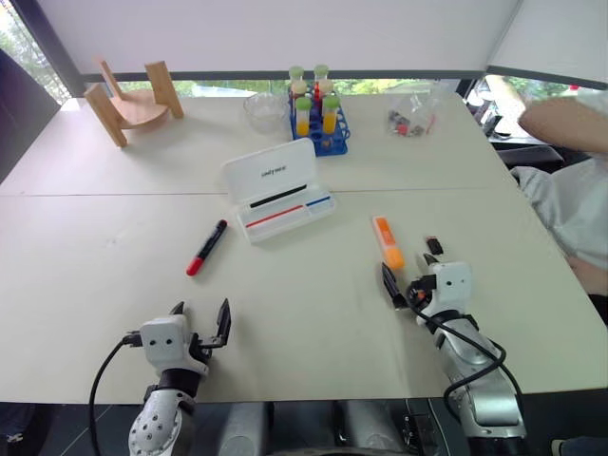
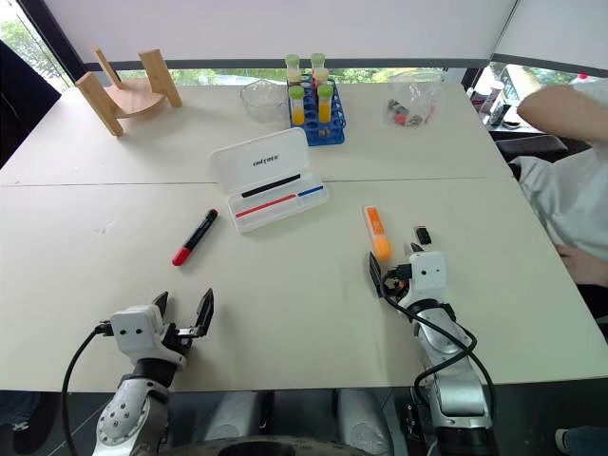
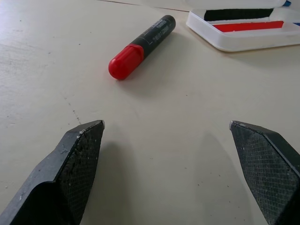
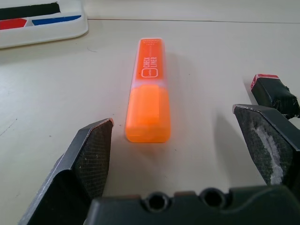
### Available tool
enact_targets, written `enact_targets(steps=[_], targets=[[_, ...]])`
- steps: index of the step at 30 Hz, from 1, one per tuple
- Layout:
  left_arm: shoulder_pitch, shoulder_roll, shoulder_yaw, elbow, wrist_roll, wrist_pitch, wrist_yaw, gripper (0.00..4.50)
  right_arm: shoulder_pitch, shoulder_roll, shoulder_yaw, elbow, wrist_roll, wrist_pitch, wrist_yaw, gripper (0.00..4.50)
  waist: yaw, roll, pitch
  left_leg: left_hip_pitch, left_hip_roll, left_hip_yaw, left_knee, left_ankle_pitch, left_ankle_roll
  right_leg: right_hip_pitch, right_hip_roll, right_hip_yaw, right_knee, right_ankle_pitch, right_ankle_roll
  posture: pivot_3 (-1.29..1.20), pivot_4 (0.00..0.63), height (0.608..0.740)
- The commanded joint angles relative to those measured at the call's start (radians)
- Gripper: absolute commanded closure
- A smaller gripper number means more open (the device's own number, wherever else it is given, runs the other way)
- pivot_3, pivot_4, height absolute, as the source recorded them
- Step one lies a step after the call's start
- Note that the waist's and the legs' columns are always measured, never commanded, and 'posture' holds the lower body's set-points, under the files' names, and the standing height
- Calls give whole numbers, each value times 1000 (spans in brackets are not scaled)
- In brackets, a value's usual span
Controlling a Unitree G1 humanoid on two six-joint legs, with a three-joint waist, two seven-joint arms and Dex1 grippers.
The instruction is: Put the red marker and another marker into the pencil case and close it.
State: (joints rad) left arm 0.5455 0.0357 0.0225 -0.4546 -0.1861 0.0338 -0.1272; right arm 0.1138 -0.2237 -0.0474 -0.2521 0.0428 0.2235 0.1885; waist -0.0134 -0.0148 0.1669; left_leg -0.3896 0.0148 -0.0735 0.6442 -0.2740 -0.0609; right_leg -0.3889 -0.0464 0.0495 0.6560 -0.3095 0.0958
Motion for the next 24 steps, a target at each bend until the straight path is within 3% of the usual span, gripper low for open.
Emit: enact_targets(steps=[1,24], targets=[[21,2,-8,-26,-13,7,-9,99,18,-15,-4,-14,-6,12,8,0,0,0,0,0,0,0,0,0,0,0,0,0,0,0,0,0,150,740],[-1,17,-2,-29,-8,2,-17,99,7,-55,-10,-17,-5,-12,43,0,1,0,0,0,0,0,-1,0,0,0,0,0,-1,0,0,0,150,740]])
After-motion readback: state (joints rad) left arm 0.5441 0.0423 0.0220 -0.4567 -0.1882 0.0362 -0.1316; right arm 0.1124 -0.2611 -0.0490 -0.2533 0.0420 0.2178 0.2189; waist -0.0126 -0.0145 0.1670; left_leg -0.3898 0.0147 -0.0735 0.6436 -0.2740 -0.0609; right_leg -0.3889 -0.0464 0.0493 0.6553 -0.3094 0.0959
